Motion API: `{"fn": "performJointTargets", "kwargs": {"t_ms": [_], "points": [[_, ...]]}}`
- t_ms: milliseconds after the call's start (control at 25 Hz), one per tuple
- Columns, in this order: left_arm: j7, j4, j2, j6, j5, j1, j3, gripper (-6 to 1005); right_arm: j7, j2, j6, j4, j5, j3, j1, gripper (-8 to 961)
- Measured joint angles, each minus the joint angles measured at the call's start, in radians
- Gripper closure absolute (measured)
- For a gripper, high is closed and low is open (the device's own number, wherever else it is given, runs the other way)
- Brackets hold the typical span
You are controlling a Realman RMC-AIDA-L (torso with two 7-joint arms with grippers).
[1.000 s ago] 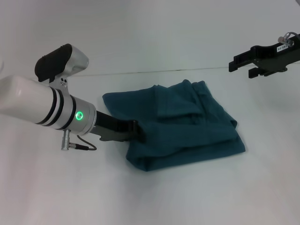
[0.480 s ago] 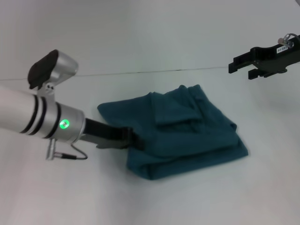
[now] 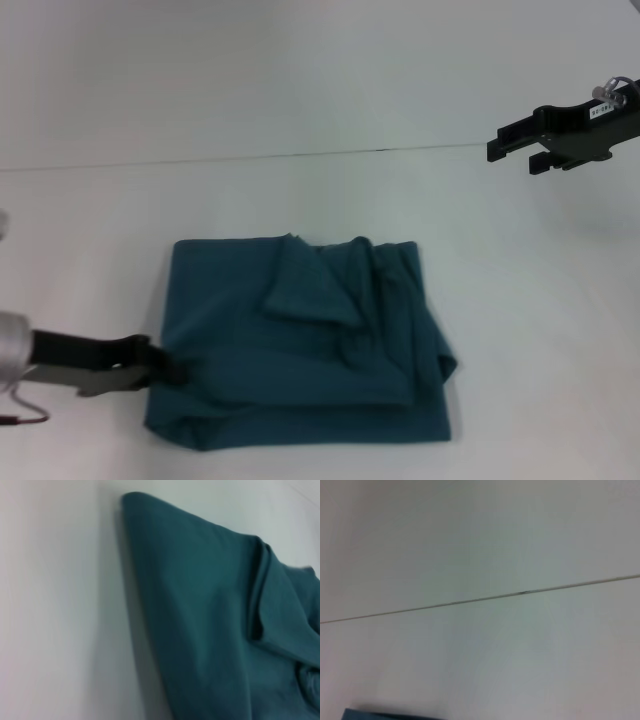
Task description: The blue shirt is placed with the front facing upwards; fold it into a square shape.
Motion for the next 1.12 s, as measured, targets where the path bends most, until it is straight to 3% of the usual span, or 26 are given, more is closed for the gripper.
{"fn": "performJointTargets", "kwargs": {"t_ms": [280, 680, 920, 1120], "points": [[0.019, 0.046, 0.008, 0.065, 0.002, 0.061, -0.067, 870, 0.000, 0.001, 0.000, 0.000, 0.000, -0.002, 0.000, 211], [0.021, 0.046, 0.004, 0.093, 0.005, 0.060, -0.059, 870, 0.000, 0.002, -0.001, 0.000, 0.000, -0.002, -0.011, 212], [0.024, 0.037, 0.024, 0.147, 0.041, 0.041, -0.056, 871, -0.003, 0.001, -0.001, 0.000, 0.000, -0.003, -0.014, 213], [0.035, 0.081, 0.022, 0.208, 0.102, 0.034, -0.034, 829, -0.003, 0.000, 0.000, -0.001, 0.000, -0.005, -0.014, 213]]}}
